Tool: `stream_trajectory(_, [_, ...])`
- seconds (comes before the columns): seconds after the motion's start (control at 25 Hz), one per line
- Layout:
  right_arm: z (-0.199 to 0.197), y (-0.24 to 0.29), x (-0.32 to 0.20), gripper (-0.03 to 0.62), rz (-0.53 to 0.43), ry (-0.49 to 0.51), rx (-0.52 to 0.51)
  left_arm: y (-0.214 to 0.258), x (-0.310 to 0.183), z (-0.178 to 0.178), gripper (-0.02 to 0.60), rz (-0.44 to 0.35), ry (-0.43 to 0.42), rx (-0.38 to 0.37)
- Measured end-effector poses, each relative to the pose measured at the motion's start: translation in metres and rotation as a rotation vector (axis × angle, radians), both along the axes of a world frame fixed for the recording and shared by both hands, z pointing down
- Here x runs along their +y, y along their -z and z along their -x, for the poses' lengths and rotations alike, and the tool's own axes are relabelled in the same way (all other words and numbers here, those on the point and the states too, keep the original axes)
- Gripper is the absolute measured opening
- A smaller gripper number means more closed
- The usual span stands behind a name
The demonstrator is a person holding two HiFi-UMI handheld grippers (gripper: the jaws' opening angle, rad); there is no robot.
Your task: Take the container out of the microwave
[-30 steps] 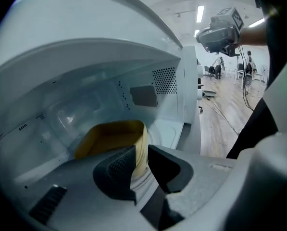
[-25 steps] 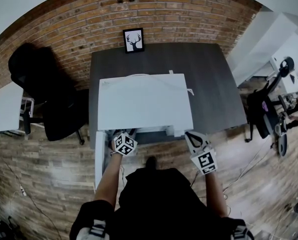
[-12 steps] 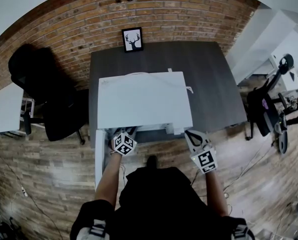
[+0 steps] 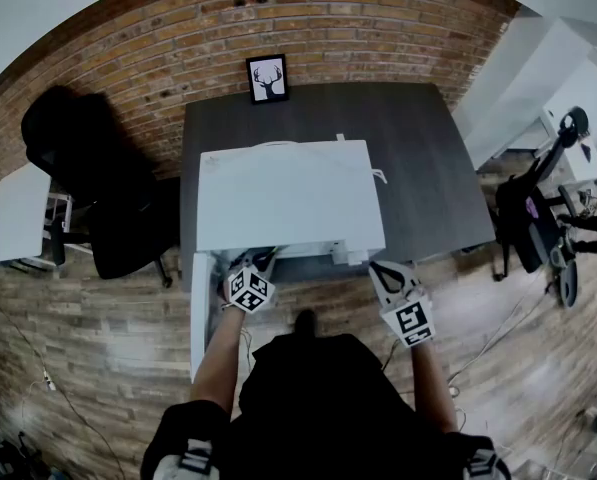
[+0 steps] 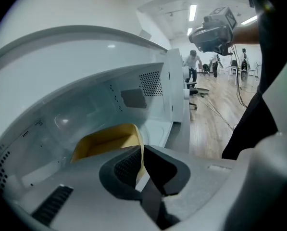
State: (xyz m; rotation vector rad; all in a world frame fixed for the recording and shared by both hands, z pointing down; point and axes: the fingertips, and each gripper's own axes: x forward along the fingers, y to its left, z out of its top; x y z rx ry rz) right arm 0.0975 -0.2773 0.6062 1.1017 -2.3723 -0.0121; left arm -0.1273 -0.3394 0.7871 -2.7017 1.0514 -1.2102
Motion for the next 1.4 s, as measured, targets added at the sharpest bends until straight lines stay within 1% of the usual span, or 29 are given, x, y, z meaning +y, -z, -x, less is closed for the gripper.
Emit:
stream_trajectory(0.32, [-0.001,0.001,0.011,0.000,0.003,0.011,-0.016,0.005,0.015,-0.004,0.020,0.009,0.002,0.021])
stream_trajectory(0.8, [-0.001,0.006,0.032,0.000,-0.002,0.049,-0.019,0.013,0.047,-0.007,0.017,0.014,0.018,0.020])
stream_trajectory(1.24, [0.003,0.015,0.050,0.000,-0.008,0.069,-0.023,0.022,0.075,-0.013,0.017,0.019,0.002,0.018])
stream_trajectory(1.4, [0.003,0.016,0.058,0.000,-0.009,0.077,-0.028,0.024,0.087,-0.018,0.017,0.022,-0.017,0.016])
